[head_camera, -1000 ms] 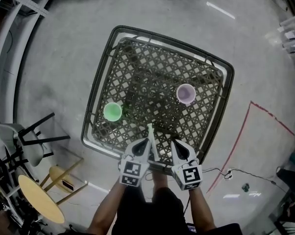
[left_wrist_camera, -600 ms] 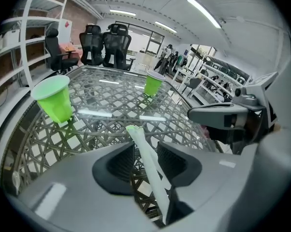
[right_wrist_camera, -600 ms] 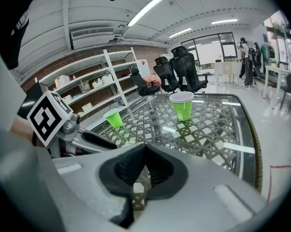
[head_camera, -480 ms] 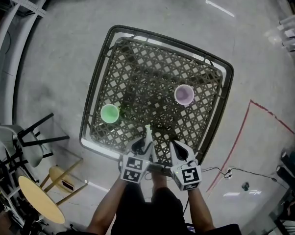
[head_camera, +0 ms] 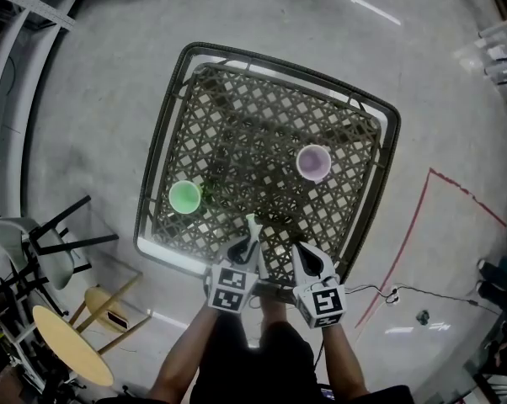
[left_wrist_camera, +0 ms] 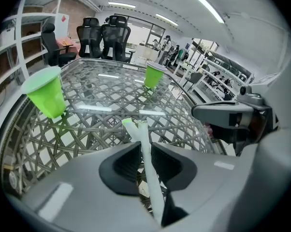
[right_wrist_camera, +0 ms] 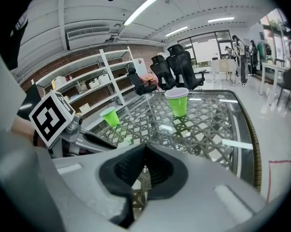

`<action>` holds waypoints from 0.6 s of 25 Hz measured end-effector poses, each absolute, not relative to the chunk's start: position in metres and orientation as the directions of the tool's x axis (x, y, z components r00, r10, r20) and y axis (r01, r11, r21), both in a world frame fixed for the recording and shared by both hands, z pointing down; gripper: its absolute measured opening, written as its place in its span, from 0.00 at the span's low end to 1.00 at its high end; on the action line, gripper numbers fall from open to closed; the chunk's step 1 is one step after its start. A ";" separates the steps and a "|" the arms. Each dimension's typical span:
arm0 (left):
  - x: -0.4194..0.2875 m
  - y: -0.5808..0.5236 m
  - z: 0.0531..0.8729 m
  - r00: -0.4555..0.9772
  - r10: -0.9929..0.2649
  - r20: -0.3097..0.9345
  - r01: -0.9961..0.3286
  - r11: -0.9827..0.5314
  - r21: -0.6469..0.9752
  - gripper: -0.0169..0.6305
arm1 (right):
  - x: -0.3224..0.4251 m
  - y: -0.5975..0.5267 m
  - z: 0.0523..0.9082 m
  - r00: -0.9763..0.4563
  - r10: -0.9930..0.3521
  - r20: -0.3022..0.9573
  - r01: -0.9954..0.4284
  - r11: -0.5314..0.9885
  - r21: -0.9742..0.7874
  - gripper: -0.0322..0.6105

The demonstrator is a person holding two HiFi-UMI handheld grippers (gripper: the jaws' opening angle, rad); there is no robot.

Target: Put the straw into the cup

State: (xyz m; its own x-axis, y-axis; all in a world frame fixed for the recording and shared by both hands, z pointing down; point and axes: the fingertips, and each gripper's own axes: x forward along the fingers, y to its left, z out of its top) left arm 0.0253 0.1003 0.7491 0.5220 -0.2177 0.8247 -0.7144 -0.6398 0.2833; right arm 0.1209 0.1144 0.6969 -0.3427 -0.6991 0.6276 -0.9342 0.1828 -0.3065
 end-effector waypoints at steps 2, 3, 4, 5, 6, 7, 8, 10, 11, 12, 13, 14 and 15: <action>0.025 0.100 0.748 0.521 -0.223 0.824 -0.718 -0.636 0.282 0.12 | 0.120 0.114 0.696 -0.342 -0.699 0.628 -0.934 0.182 -0.307 0.05; 0.025 0.099 0.747 0.520 -0.226 0.824 -0.721 -0.634 0.281 0.12 | 0.120 0.114 0.695 -0.342 -0.699 0.628 -0.935 0.182 -0.306 0.05; 0.024 0.099 0.745 0.520 -0.229 0.823 -0.723 -0.632 0.280 0.11 | 0.120 0.114 0.694 -0.341 -0.700 0.628 -0.935 0.181 -0.306 0.05; 0.023 0.098 0.742 0.520 -0.233 0.822 -0.725 -0.629 0.280 0.11 | 0.119 0.114 0.692 -0.341 -0.700 0.628 -0.935 0.182 -0.305 0.05; 0.023 0.096 0.740 0.521 -0.239 0.819 -0.727 -0.626 0.280 0.11 | 0.119 0.114 0.691 -0.340 -0.700 0.628 -0.935 0.183 -0.303 0.05; 0.022 0.094 0.737 0.524 -0.245 0.816 -0.729 -0.624 0.281 0.11 | 0.119 0.113 0.689 -0.340 -0.700 0.628 -0.936 0.184 -0.301 0.05; 0.021 0.092 0.734 0.527 -0.253 0.812 -0.731 -0.621 0.281 0.11 | 0.119 0.113 0.688 -0.339 -0.701 0.627 -0.936 0.185 -0.300 0.05; 0.020 0.087 0.727 0.531 -0.273 0.802 -0.737 -0.617 0.278 0.11 | 0.118 0.111 0.685 -0.339 -0.705 0.623 -0.936 0.188 -0.297 0.05; 0.018 0.085 0.723 0.532 -0.283 0.798 -0.739 -0.615 0.274 0.11 | 0.117 0.109 0.683 -0.340 -0.707 0.620 -0.936 0.190 -0.296 0.05; 0.017 0.083 0.718 0.533 -0.293 0.794 -0.741 -0.615 0.271 0.11 | 0.116 0.108 0.679 -0.341 -0.710 0.616 -0.936 0.193 -0.295 0.05; 0.016 0.081 0.713 0.535 -0.302 0.789 -0.742 -0.615 0.268 0.11 | 0.114 0.106 0.675 -0.342 -0.713 0.611 -0.935 0.197 -0.294 0.05; 0.014 0.080 0.707 0.537 -0.311 0.784 -0.743 -0.615 0.265 0.11 | 0.112 0.105 0.671 -0.344 -0.716 0.607 -0.935 0.201 -0.293 0.05; 0.013 0.079 0.700 0.540 -0.321 0.778 -0.744 -0.614 0.263 0.11 | 0.110 0.104 0.667 -0.346 -0.719 0.602 -0.934 0.205 -0.292 0.05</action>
State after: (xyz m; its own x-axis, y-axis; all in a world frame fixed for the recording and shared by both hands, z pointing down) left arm 0.0127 0.0786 0.7001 0.5401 -0.3212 0.7779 -0.7440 -0.6144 0.2628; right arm 0.1100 0.1037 0.6666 -0.3461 -0.7193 0.6023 -0.9342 0.2052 -0.2917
